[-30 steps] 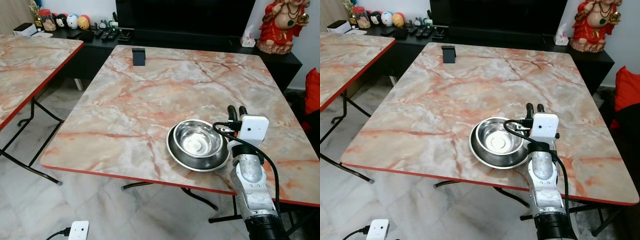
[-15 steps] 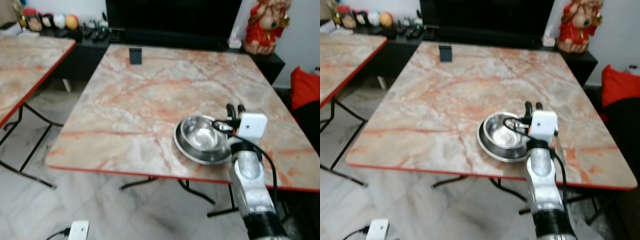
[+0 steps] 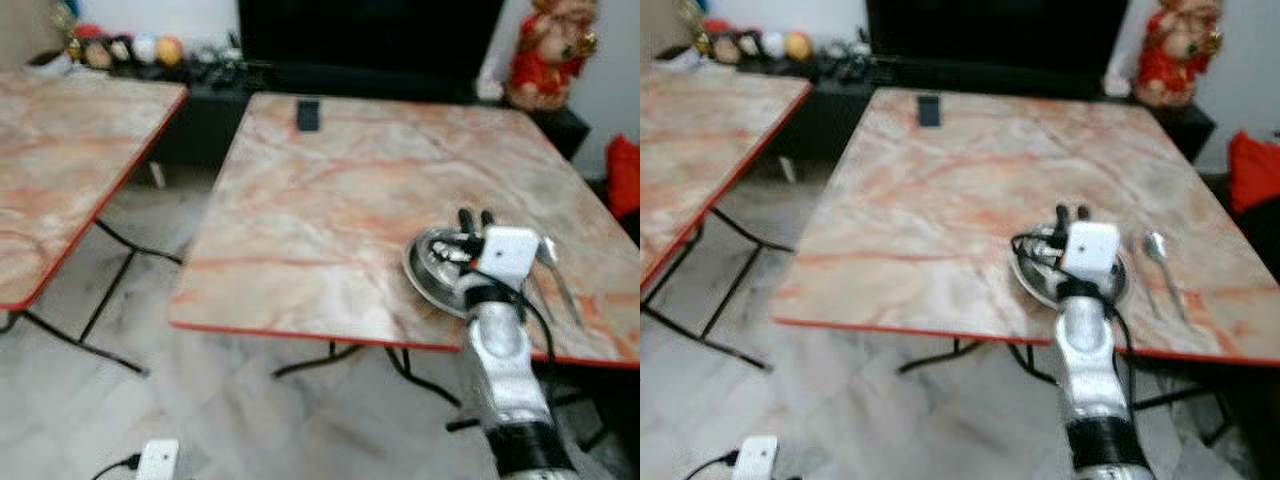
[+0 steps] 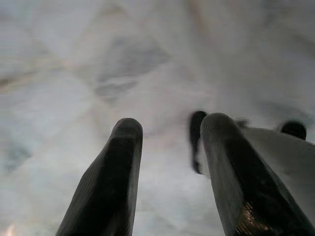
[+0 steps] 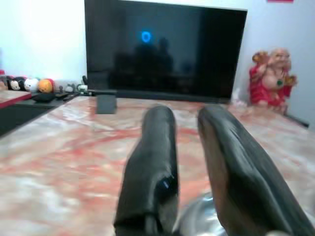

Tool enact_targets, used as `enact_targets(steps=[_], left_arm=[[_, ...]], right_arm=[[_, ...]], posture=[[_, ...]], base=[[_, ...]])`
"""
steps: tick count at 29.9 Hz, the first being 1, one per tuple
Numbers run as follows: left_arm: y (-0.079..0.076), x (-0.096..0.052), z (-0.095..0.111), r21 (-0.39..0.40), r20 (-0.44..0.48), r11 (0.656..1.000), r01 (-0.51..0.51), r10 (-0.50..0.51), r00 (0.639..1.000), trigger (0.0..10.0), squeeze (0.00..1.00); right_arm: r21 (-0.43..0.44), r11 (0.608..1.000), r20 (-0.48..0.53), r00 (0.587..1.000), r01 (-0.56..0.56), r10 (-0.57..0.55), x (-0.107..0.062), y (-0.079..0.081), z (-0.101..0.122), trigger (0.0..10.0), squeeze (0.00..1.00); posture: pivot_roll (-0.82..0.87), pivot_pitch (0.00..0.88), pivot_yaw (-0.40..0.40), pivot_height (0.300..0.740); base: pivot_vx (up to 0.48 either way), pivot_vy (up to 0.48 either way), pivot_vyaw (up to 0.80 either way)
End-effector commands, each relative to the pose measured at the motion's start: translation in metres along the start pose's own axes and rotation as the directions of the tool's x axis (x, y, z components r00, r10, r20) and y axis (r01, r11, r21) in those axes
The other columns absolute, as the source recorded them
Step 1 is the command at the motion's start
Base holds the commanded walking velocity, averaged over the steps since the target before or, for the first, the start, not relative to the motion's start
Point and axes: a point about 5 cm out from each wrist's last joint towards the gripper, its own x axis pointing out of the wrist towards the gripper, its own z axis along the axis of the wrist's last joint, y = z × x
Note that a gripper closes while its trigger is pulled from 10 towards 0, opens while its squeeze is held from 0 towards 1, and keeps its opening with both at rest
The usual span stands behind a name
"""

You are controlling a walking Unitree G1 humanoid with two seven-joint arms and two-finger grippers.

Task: Setting the table

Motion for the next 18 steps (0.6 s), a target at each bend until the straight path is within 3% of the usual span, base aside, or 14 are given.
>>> enact_targets(steps=[1, 18], left_arm=[[-0.0069, 0.0011, 0.0012, -0.013, 0.003, 1.000, 0.014, -0.014, 1.000, 10.0, 0.00], [-0.0069, 0.0012, 0.0019, -0.010, 0.003, 1.000, 0.017, -0.017, 1.000, 10.0, 0.00]], right_arm=[[-0.017, 0.999, 0.003, 0.999, 0.035, -0.035, 0.0004, -0.0125, 0.0006, 10.0, 0.00], [-0.032, 0.998, 0.000, 0.998, 0.055, -0.055, -0.0014, -0.0204, -0.0015, 10.0, 0.00]], posture=[[-0.07, 0.000, -0.016, 0.740], [-0.07, 0.000, -0.013, 0.740]], base=[[0.000, 0.480, 0.00], [0.000, 0.480, 0.00]])
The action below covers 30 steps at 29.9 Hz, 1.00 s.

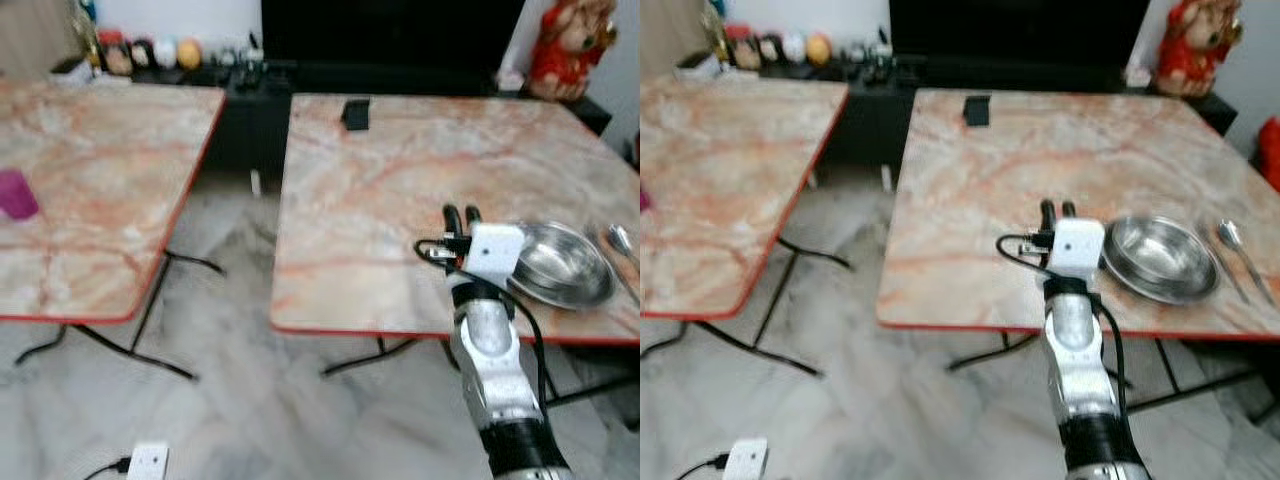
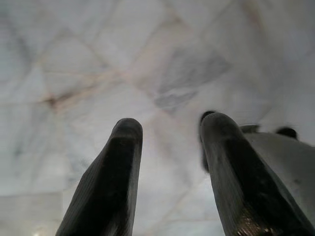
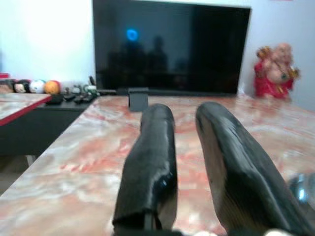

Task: Setting the table

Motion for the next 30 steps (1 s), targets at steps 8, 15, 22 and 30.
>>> enact_targets(steps=[8, 15, 22, 30], left_arm=[[-0.006, 0.000, -0.002, -0.004, -0.011, 1.000, 0.016, -0.016, 1.000, 10.0, 0.00], [-0.006, 0.000, -0.002, -0.002, -0.010, 1.000, 0.017, -0.017, 1.000, 10.0, 0.00], [-0.005, 0.000, -0.001, 0.001, -0.009, 1.000, 0.017, -0.017, 1.000, 10.0, 0.00], [-0.005, 0.001, 0.000, 0.006, -0.001, 1.000, 0.016, -0.016, 1.000, 10.0, 0.00]], right_arm=[[-0.020, 0.999, -0.020, 0.999, 0.026, -0.026, -0.004, -0.012, -0.005, 10.0, 0.00], [-0.028, 0.999, -0.030, 0.999, 0.021, -0.022, -0.004, -0.014, -0.008, 10.0, 0.00], [-0.043, 0.999, -0.051, 0.998, 0.022, -0.024, -0.005, -0.019, -0.013, 10.0, 0.00], [-0.107, 0.991, -0.182, 0.979, 0.074, -0.093, -0.016, -0.045, -0.045, 10.0, 0.00]], posture=[[-0.08, 0.000, -0.011, 0.740], [-0.07, 0.000, -0.011, 0.740], [-0.07, 0.000, -0.008, 0.740], [-0.07, 0.000, -0.007, 0.740]], base=[[0.000, 0.480, 0.00], [0.000, 0.480, 0.00], [0.000, 0.480, 0.00], [0.000, -0.128, 0.00]])
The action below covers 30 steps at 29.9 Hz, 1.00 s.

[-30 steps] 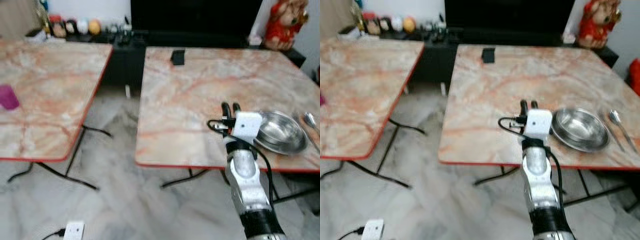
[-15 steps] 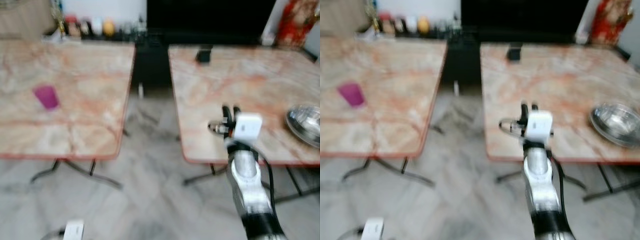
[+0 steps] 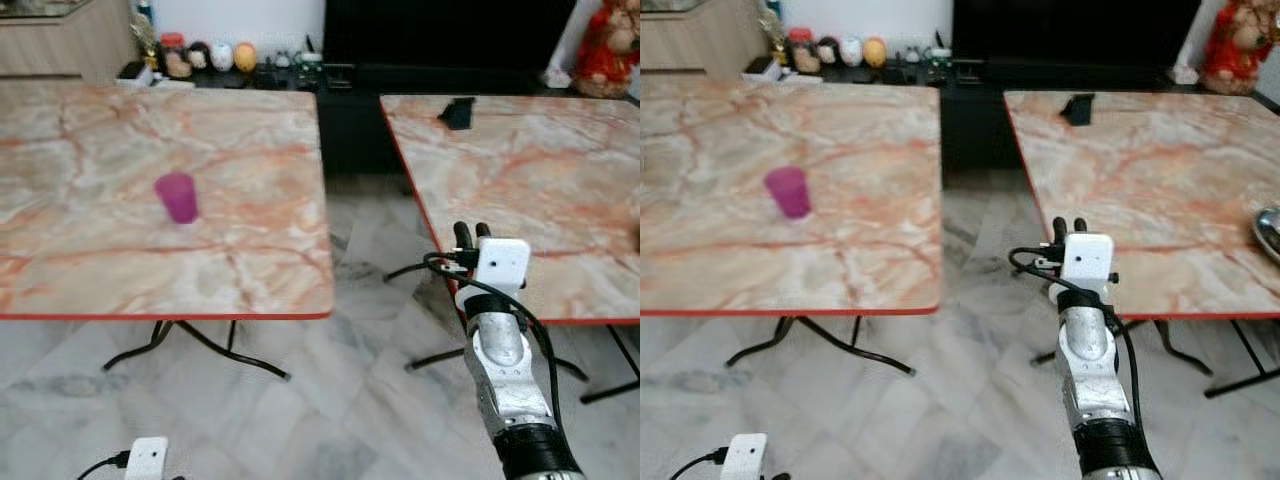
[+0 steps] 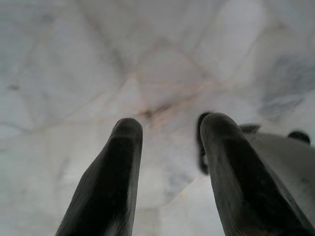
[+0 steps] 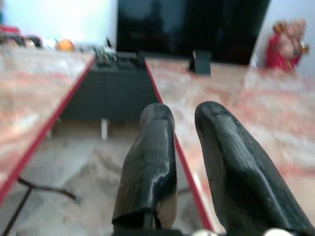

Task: Setting the table

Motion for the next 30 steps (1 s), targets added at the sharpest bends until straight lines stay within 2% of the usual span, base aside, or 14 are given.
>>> enact_targets(steps=[1, 2, 5, 8, 9, 10, 16, 21, 25, 26, 27, 28, 30], left_arm=[[-0.006, 0.001, 0.000, 0.004, -0.003, 1.000, 0.017, -0.017, 1.000, 10.0, 0.00], [-0.006, 0.001, 0.000, 0.004, -0.003, 1.000, 0.017, -0.017, 1.000, 10.0, 0.00], [-0.006, 0.001, 0.000, 0.010, -0.004, 1.000, 0.016, -0.016, 1.000, 10.0, 0.00], [-0.006, 0.001, 0.000, 0.011, -0.004, 1.000, 0.017, -0.017, 1.000, 10.0, 0.00], [-0.006, 0.001, 0.000, 0.011, -0.004, 1.000, 0.017, -0.017, 1.000, 10.0, 0.00], [-0.006, 0.001, 0.000, 0.014, -0.004, 1.000, 0.018, -0.018, 1.000, 10.0, 0.00], [-0.006, 0.001, 0.000, 0.012, -0.003, 1.000, 0.015, -0.015, 1.000, 10.0, 0.00], [-0.005, 0.001, 0.000, 0.020, -0.004, 1.000, 0.014, -0.014, 1.000, 10.0, 0.00], [-0.005, 0.001, 0.000, 0.024, -0.006, 1.000, 0.017, -0.016, 1.000, 10.0, 0.00], [-0.005, 0.001, 0.000, 0.025, -0.007, 1.000, 0.018, -0.018, 1.000, 10.0, 0.00], [-0.005, 0.001, 0.000, 0.025, -0.007, 1.000, 0.018, -0.018, 1.000, 10.0, 0.00], [-0.006, 0.001, 0.000, 0.027, -0.007, 0.999, 0.019, -0.019, 1.000, 10.0, 0.00], [-0.006, 0.001, 0.000, 0.031, -0.007, 0.999, 0.020, -0.020, 1.000, 10.0, 0.00]], right_arm=[[-0.016, 0.998, -0.057, 0.997, 0.053, -0.053, -0.005, -0.017, -0.015, 10.0, 0.00], [-0.016, 0.998, -0.057, 0.997, 0.053, -0.053, -0.005, -0.017, -0.015, 10.0, 0.00], [-0.050, 0.992, -0.193, 0.973, 0.117, -0.124, -0.020, -0.041, -0.048, 10.0, 0.00], [-0.065, 0.987, -0.292, 0.943, 0.148, -0.160, -0.032, -0.052, -0.070, 10.0, 0.00], [-0.065, 0.987, -0.292, 0.943, 0.148, -0.160, -0.032, -0.052, -0.070, 10.0, 0.00], [-0.067, 0.985, -0.362, 0.916, 0.158, -0.171, -0.041, -0.057, -0.084, 10.0, 0.00], [-0.060, 0.980, -0.442, 0.875, 0.190, -0.197, -0.058, -0.065, -0.101, 10.0, 0.00], [-0.045, 0.983, -0.477, 0.860, 0.180, -0.180, -0.066, -0.061, -0.109, 10.0, 0.00], [-0.040, 0.982, -0.527, 0.831, 0.184, -0.178, -0.077, -0.059, -0.119, 10.0, 0.00], [-0.031, 0.983, -0.571, 0.804, 0.183, -0.168, -0.086, -0.057, -0.127, 10.0, 0.00], [-0.031, 0.983, -0.571, 0.804, 0.183, -0.168, -0.086, -0.057, -0.127, 10.0, 0.00], [0.012, 0.989, -0.685, 0.722, 0.145, -0.097, -0.109, -0.046, -0.147, 10.0, 0.00], [0.053, 0.992, -0.743, 0.668, 0.117, -0.039, -0.124, -0.038, -0.158, 10.0, 0.00]], posture=[[-0.07, 0.000, -0.007, 0.740], [-0.07, 0.000, -0.007, 0.740], [-0.07, 0.000, -0.005, 0.740], [-0.07, 0.000, -0.002, 0.740], [-0.07, 0.000, -0.002, 0.740], [-0.07, 0.000, -0.003, 0.740], [-0.05, 0.000, -0.008, 0.740], [-0.06, 0.000, -0.003, 0.740], [-0.06, 0.000, -0.002, 0.740], [-0.06, 0.000, -0.003, 0.740], [-0.06, 0.000, -0.003, 0.740], [-0.06, 0.000, 0.000, 0.740], [-0.07, 0.000, 0.002, 0.740]], base=[[0.000, 0.000, 0.00], [0.000, 0.000, 0.00], [0.000, 0.000, 0.00], [0.000, 0.000, 0.00], [0.000, 0.000, 0.00], [0.000, 0.000, 0.00], [0.000, 0.000, 0.00], [0.000, 0.000, 0.00], [0.000, 0.000, 0.00], [0.000, 0.000, 0.00], [0.000, 0.000, 0.00], [0.000, 0.000, 0.00], [0.000, 0.000, 0.00]])
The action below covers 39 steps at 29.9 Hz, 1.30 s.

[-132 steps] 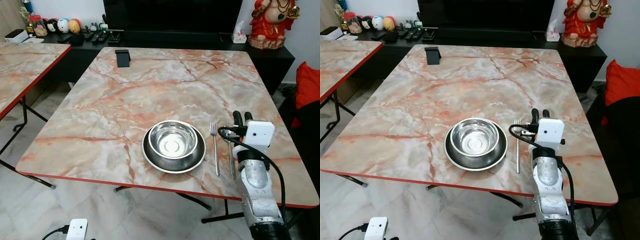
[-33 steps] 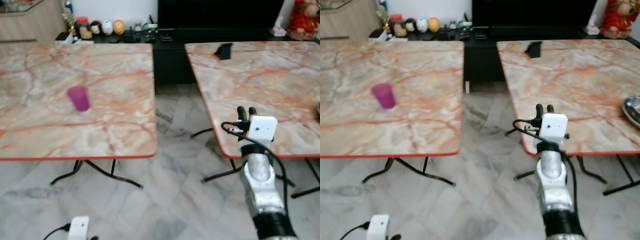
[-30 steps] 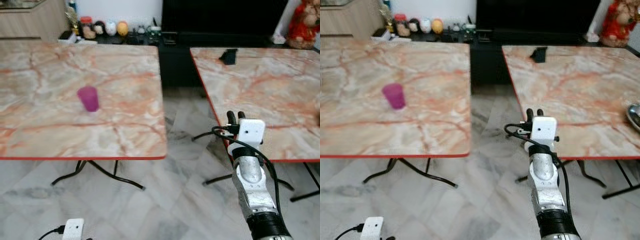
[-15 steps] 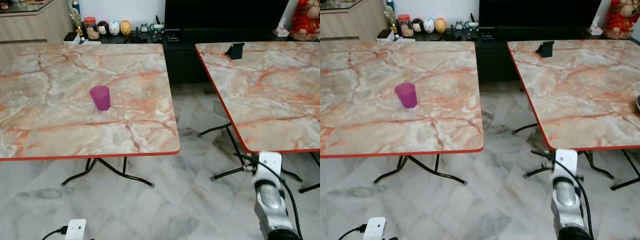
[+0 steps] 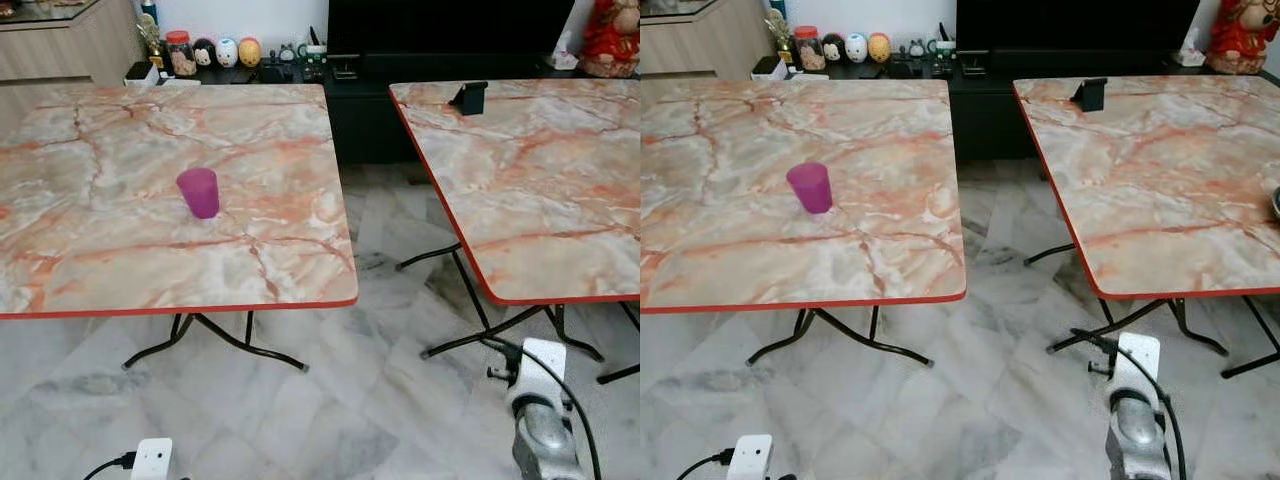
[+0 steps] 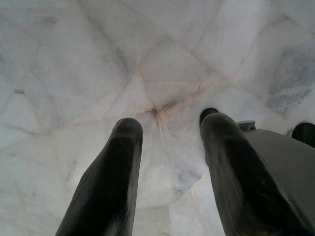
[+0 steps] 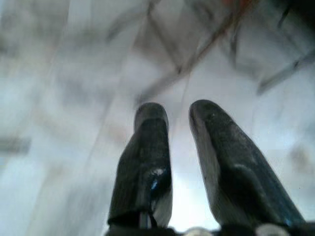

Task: Setting the table

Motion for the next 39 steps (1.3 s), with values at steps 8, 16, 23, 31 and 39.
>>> enact_targets(steps=[8, 16, 23, 31, 39], left_arm=[[0.000, -0.001, -0.003, 0.007, -0.007, 1.000, -0.005, 0.005, 1.000, 10.0, 0.00], [0.000, -0.001, -0.003, 0.028, -0.015, 1.000, -0.002, 0.003, 1.000, 10.0, 0.00], [0.001, -0.001, -0.003, 0.028, -0.016, 1.000, -0.001, 0.002, 1.000, 10.0, 0.00], [0.002, -0.001, -0.003, 0.028, -0.016, 1.000, -0.001, 0.002, 1.000, 10.0, 0.00], [0.003, -0.001, -0.003, 0.023, -0.016, 1.000, -0.006, 0.007, 1.000, 10.0, 0.00]], right_arm=[[0.026, 0.998, -0.341, 0.939, 0.051, -0.039, -0.027, -0.006, -0.074, 10.0, 0.00], [0.093, 0.994, -0.317, 0.948, 0.050, -0.018, -0.021, -0.003, -0.064, 10.0, 0.00], [0.096, 0.994, -0.334, 0.942, 0.047, -0.013, -0.023, -0.003, -0.068, 10.0, 0.00], [0.108, 0.994, -0.362, 0.932, 0.034, 0.008, -0.027, 0.005, -0.075, 10.0, 0.00], [0.115, 0.992, -0.371, 0.929, 0.042, 0.004, -0.028, 0.004, -0.077, 10.0, 0.00]], posture=[[-0.03, 0.000, -0.013, 0.740], [-0.05, 0.000, -0.004, 0.740], [-0.05, 0.000, -0.003, 0.740], [-0.04, 0.000, 0.001, 0.740], [-0.03, 0.000, 0.005, 0.740]], base=[[0.000, 0.000, 0.00], [0.000, 0.000, 0.00], [0.000, 0.000, 0.00], [0.000, 0.000, 0.00], [0.000, 0.030, 0.00]])
